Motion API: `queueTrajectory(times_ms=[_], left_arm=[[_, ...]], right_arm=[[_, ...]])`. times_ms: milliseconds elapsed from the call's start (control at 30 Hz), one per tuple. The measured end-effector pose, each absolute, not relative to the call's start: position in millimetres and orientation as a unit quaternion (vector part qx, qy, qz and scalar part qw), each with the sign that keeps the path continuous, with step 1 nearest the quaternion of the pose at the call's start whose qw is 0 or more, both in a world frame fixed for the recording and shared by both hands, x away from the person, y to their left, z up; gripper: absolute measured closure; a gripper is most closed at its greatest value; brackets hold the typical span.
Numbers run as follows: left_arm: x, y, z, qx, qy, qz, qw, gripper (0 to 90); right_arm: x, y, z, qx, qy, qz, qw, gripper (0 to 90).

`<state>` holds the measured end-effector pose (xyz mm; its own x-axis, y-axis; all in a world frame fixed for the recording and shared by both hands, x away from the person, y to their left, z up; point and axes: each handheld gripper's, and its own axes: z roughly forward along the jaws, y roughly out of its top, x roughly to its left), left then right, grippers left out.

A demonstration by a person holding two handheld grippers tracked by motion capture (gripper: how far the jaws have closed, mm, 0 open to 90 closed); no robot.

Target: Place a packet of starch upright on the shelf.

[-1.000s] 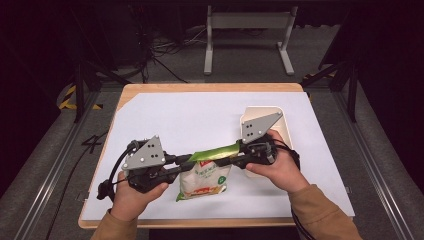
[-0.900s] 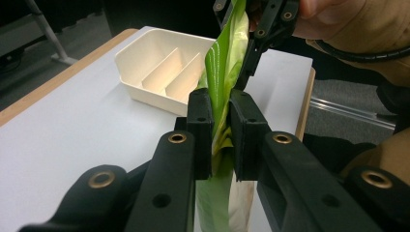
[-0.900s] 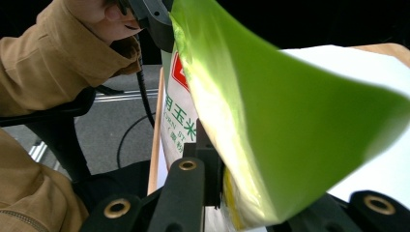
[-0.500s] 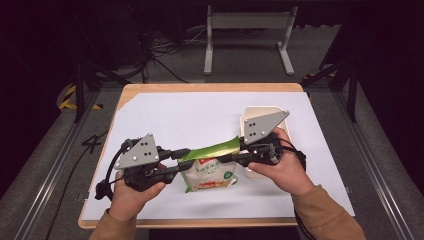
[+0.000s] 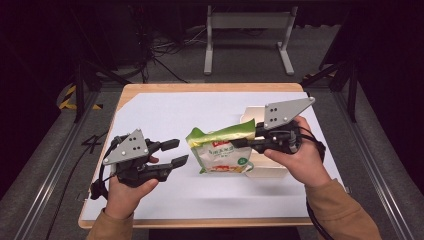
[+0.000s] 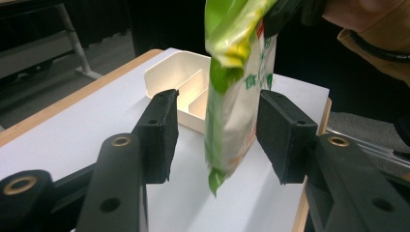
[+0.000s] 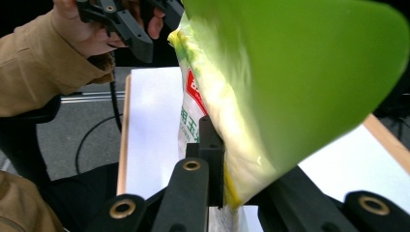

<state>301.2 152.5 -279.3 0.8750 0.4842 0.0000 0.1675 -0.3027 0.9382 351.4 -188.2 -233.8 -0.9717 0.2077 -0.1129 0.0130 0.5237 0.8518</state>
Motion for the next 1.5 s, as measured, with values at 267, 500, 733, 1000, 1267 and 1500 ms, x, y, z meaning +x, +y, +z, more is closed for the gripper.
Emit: queueTrajectory(times_ms=[267, 500, 733, 1000, 1267, 1500], left_arm=[[305, 158, -281, 0.790, 0.217, 0.150, 0.553, 46.2], [309, 164, -283, 0.780, 0.248, 0.158, 0.553, 43.1], [315, 171, -285, 0.776, 0.265, 0.155, 0.551, 41.7], [320, 173, -288, 0.774, 0.275, 0.153, 0.550, 41.3], [325, 174, -291, 0.774, 0.281, 0.149, 0.547, 41.1], [326, 176, -292, 0.774, 0.286, 0.147, 0.545, 41.1]], right_arm=[[352, -206, -223, 0.082, 0.862, 0.483, 0.126, 84.2], [355, -220, -219, 0.104, 0.861, 0.476, 0.144, 84.2], [357, -232, -218, 0.118, 0.855, 0.479, 0.159, 84.2], [360, -247, -218, 0.127, 0.848, 0.478, 0.192, 84.2], [364, -262, -219, 0.145, 0.841, 0.479, 0.204, 84.2], [367, -274, -223, 0.155, 0.834, 0.483, 0.217, 84.2]])
